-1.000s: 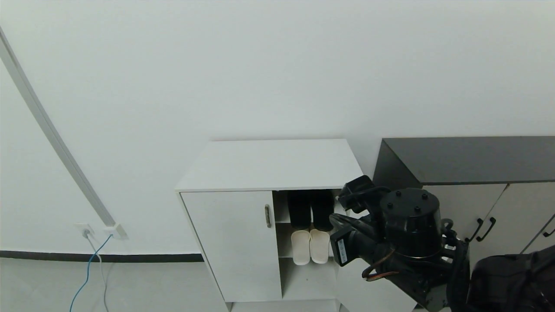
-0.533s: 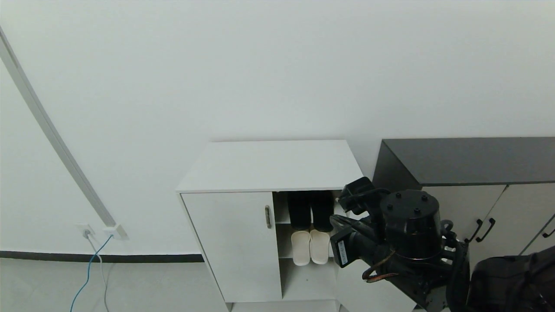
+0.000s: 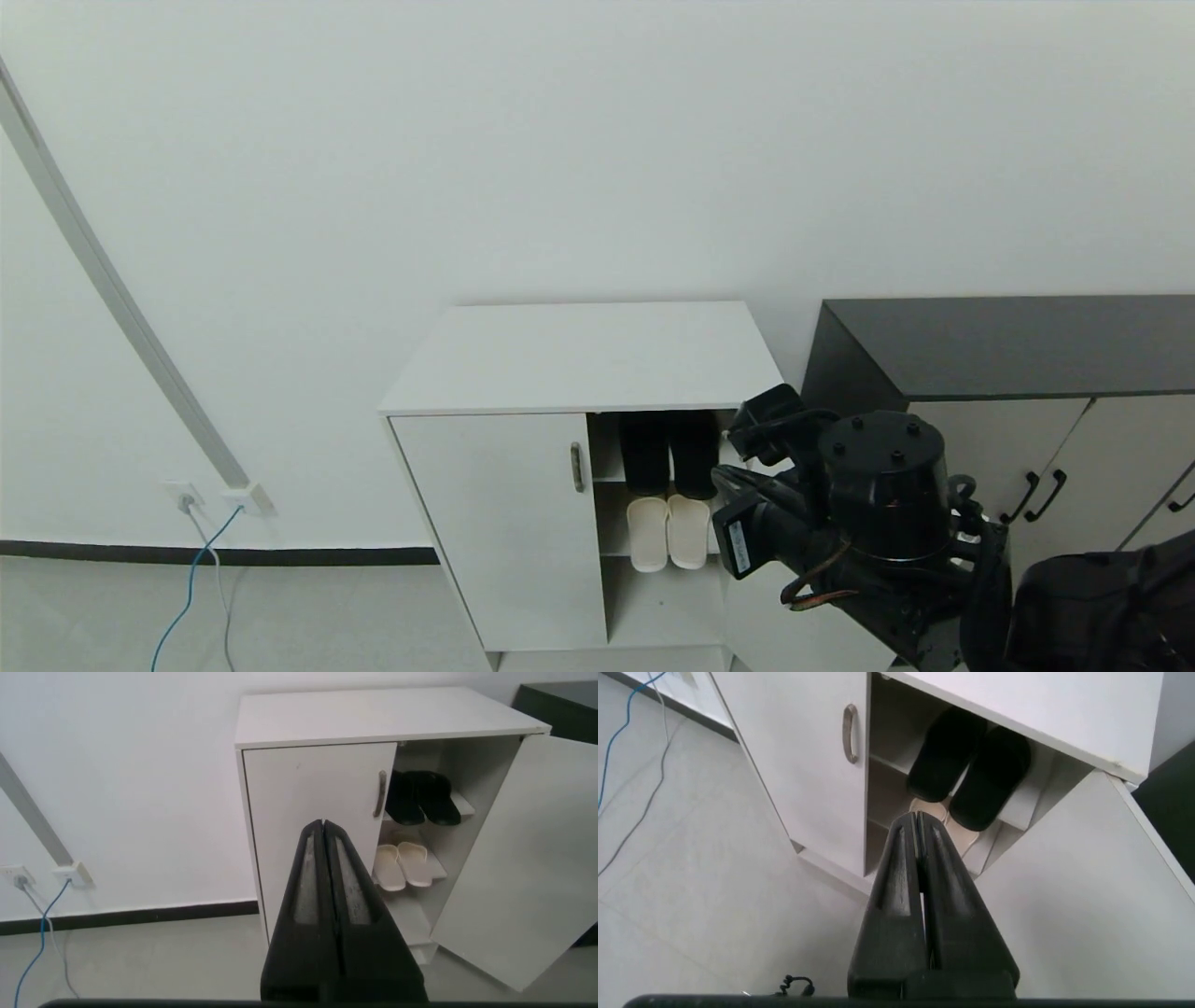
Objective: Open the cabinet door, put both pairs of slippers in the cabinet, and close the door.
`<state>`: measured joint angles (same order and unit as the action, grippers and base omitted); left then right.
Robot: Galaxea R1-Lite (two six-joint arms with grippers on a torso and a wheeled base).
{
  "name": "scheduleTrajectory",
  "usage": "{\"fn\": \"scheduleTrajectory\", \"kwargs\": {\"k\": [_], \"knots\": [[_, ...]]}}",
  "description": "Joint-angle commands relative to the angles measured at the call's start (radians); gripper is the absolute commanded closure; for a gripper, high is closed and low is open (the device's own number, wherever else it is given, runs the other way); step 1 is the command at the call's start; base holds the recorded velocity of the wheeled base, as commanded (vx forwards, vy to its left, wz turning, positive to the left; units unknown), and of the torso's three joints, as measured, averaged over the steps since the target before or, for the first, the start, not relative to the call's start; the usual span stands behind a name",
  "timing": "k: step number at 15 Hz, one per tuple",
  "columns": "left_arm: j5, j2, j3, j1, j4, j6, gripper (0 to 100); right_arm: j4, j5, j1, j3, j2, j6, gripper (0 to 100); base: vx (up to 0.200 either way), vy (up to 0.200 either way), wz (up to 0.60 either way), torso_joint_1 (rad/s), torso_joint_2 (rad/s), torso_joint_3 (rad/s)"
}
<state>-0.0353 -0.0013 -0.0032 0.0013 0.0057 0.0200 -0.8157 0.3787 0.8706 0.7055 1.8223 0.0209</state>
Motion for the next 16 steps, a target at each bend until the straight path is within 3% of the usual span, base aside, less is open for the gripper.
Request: {"fn": "scheduleTrajectory", "kwargs": {"k": [1,7,13,16], "knots": [[0.000,0.001,0.000,0.000,0.000,0.000,100,0.000,0.000,0.001,-0.001,0.000,-0.001,100,0.000,0.000,-0.60,0.002,0.00,0.002],[0.000,0.001,0.000,0.000,0.000,0.000,100,0.000,0.000,-0.001,-0.001,0.000,-0.001,100,0.000,0.000,-0.60,0.006,0.00,0.002],[0.000,0.001,0.000,0.000,0.000,-0.002,100,-0.002,0.000,-0.028,0.002,0.003,-0.001,100,0.000,0.000,0.00,0.000,0.00,0.000],[0.000,0.001,0.000,0.000,0.000,-0.002,100,-0.002,0.000,-0.053,0.009,0.022,-0.001,100,-0.200,0.000,0.00,-0.001,0.00,0.001]]}}
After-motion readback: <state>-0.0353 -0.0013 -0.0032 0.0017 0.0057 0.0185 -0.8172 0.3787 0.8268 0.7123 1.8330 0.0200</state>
